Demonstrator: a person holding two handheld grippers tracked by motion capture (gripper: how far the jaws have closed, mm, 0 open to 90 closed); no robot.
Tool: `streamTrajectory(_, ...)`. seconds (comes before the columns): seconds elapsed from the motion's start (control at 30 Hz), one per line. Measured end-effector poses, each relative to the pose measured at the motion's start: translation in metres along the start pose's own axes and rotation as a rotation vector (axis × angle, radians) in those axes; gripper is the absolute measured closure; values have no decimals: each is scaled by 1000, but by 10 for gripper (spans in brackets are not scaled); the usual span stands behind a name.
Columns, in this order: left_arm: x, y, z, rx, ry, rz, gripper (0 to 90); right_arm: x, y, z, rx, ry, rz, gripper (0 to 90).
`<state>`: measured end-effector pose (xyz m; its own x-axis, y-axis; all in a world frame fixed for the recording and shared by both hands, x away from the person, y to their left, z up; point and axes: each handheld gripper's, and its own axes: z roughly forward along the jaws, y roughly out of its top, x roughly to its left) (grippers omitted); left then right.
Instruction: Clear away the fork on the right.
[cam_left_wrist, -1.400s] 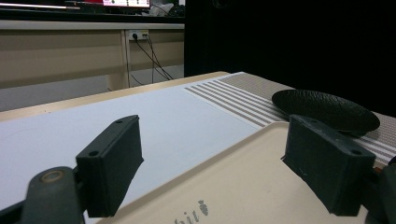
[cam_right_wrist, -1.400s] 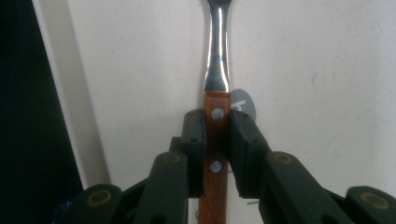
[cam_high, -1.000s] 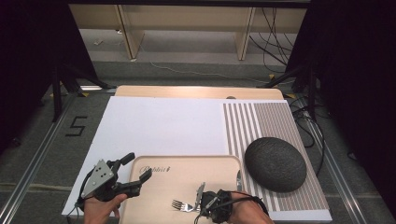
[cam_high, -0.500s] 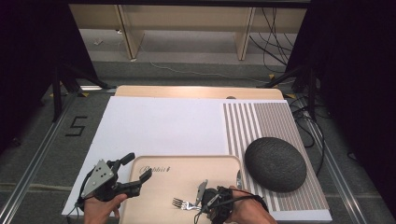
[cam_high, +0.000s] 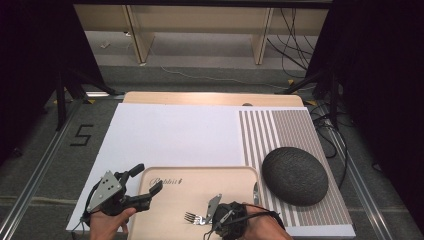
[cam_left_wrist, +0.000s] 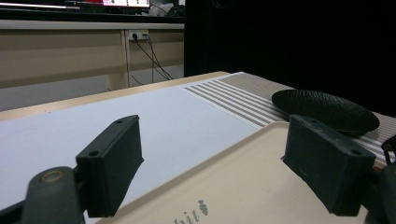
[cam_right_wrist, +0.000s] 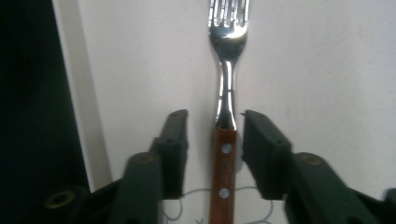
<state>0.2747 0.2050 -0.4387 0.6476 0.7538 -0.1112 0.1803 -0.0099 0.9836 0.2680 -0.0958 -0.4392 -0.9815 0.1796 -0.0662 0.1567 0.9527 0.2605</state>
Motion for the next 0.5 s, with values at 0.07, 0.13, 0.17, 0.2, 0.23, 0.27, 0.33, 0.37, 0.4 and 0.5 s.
streamTrajectory(0.07, 0, 0, 0, 0, -1, 1, 183, 1, 1, 2, 6, 6, -11, 719)
streamTrajectory(0.13, 0, 0, 0, 1, -1, 2, 183, 3, 3, 5, 8, 7, -22, 763)
streamTrajectory(0.17, 0, 0, 0, 1, -1, 1, 183, 4, 4, 6, 15, 3, -19, 784)
streamTrajectory(0.2, 0, 0, 0, 1, -1, 2, 183, 5, 5, 6, 12, 12, -23, 809)
streamTrajectory(0.23, 0, 0, 0, 1, -1, 2, 183, 5, 6, 8, 13, 8, -33, 830)
streamTrajectory(0.27, 0, 0, 0, 1, -1, 1, 183, 5, 7, 8, 15, 9, -34, 846)
streamTrajectory(0.33, 0, 0, 0, 1, -2, 1, 183, 4, 9, 11, 18, 10, -42, 877)
streamTrajectory(0.37, 0, 0, 0, 1, -2, 2, 183, 5, 9, 12, 26, 8, -36, 887)
streamTrajectory(0.4, 0, 0, 0, 1, -1, 2, 183, 4, 10, 13, 26, 12, -43, 895)
streamTrajectory(0.5, 0, 0, 0, 2, -1, 1, 183, 4, 11, 16, 32, 10, -43, 900)
